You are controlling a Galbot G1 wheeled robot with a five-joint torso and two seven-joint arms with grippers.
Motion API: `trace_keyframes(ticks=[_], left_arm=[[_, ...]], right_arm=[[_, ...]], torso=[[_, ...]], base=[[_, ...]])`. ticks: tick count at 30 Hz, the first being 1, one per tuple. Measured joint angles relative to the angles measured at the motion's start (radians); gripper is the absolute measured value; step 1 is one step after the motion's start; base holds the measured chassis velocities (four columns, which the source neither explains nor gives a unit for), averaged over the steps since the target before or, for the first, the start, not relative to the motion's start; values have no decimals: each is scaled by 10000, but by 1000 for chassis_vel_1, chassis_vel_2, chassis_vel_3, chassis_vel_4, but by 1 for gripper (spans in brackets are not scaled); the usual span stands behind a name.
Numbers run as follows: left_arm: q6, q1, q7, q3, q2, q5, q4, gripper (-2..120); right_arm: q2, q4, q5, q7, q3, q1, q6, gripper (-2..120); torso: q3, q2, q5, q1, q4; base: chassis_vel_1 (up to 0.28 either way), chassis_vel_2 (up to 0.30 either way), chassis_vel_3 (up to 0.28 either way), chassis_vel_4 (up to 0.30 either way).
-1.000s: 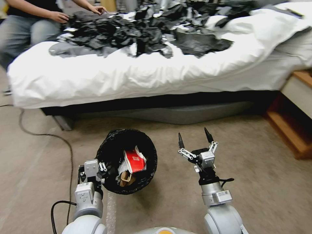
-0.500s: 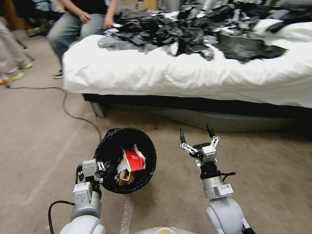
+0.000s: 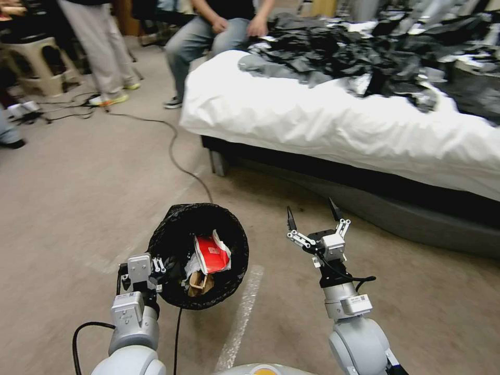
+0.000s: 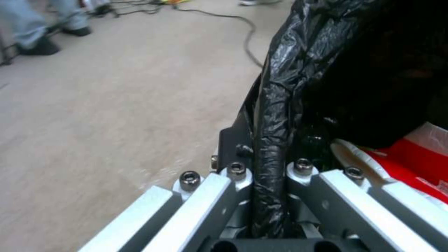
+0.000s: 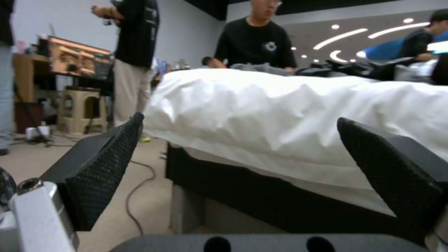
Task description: Pick up the trash bin, then pick up the garbage from the floor and place it into the trash bin.
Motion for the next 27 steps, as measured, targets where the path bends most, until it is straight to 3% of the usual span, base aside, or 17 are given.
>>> trace_keyframes(ticks=[27], left_arm=[[33,-25,-7,-86,-2,-117,-121,0]], right_arm=[[30,-9,-69,14,30,-87,26,100]], torso=[[0,0,0,0,0]], base=[[127,126,122,127]])
